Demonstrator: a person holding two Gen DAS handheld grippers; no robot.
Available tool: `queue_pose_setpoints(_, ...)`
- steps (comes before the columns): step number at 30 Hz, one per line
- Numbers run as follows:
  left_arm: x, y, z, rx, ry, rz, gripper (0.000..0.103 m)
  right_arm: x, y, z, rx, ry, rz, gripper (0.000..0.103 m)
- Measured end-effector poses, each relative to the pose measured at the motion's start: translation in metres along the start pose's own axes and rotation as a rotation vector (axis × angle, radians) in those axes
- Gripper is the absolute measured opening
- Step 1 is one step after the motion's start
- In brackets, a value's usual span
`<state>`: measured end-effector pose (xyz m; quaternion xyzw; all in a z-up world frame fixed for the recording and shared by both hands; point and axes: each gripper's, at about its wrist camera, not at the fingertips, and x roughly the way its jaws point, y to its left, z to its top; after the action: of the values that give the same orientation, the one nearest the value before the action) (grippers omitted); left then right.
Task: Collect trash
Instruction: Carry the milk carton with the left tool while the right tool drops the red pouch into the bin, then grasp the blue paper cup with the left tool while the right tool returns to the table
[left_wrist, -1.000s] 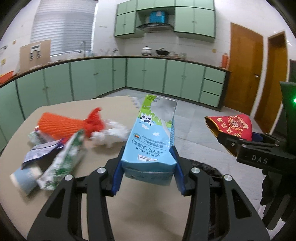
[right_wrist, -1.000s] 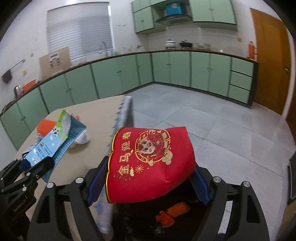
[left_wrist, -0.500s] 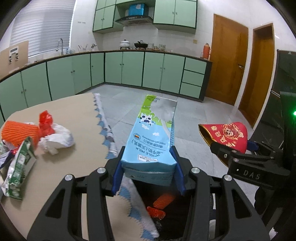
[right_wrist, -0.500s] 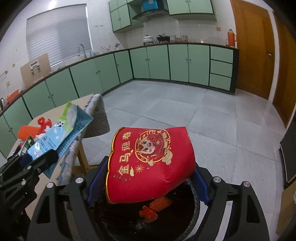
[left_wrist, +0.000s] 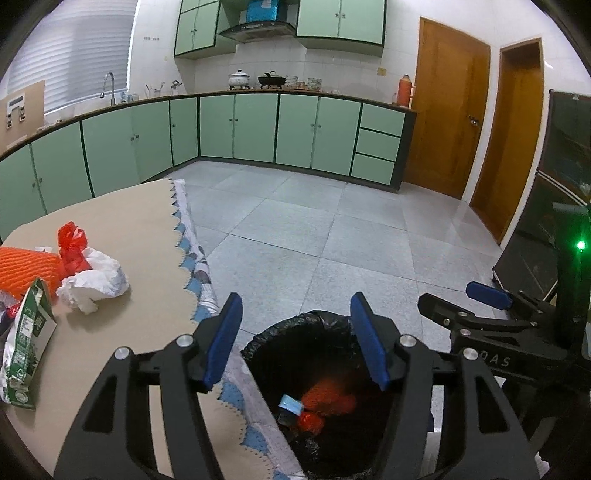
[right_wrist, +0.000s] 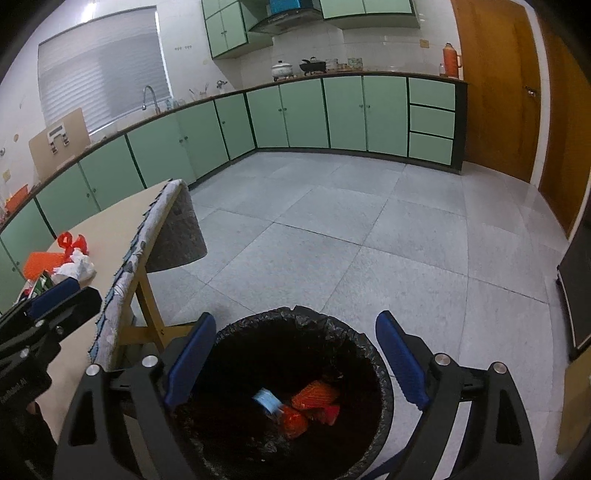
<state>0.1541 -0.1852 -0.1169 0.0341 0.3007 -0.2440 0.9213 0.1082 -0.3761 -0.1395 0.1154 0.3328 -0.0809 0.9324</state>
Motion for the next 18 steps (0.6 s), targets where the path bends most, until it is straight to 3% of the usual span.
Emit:
queue_pose_setpoints(9,-0.038,0.036,0.003,-0.042,-0.070,0.079,0.068,-0.025,0.033,0.010,-0.043,-0.085,0.032,0.091)
queue_pose_setpoints(18,-0.095,0.114,0.000,-0.083,-0.127,0.290,0.071,-0.039,0.110,0.020,-0.106,-0.162,0.136,0.093)
